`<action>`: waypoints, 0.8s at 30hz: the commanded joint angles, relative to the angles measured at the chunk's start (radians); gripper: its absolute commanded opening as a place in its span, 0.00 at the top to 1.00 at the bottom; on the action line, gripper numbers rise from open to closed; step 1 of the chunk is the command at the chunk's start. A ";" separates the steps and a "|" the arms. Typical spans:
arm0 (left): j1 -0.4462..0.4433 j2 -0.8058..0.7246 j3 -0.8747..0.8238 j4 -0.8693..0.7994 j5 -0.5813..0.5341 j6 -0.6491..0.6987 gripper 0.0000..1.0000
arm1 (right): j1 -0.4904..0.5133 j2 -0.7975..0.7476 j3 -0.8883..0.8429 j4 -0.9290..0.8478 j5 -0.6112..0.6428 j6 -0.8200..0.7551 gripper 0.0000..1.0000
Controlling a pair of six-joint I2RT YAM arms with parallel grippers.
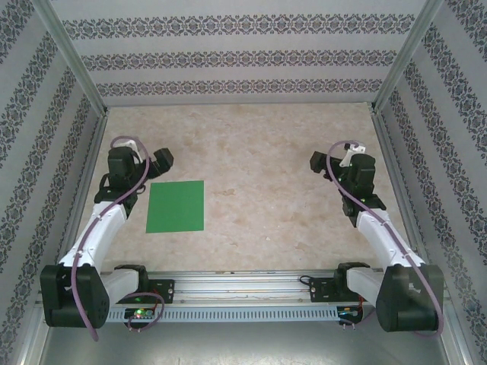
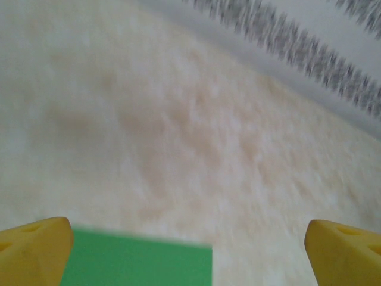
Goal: Fold a paper plane with a square sheet of paper (fold left side to right side)
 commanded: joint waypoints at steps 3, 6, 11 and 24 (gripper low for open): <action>-0.018 0.038 0.003 -0.260 0.212 -0.096 0.11 | -0.004 -0.013 0.021 -0.161 -0.194 0.230 0.02; -0.033 0.095 -0.005 -0.259 0.243 -0.092 0.21 | 0.005 -0.001 0.028 -0.163 -0.207 0.244 0.02; -0.068 0.200 0.002 -0.245 0.249 -0.079 0.37 | 0.019 0.022 0.038 -0.178 -0.175 0.226 0.02; -0.133 0.397 -0.072 -0.102 0.224 -0.128 0.50 | 0.029 0.016 0.063 -0.228 -0.135 0.197 0.02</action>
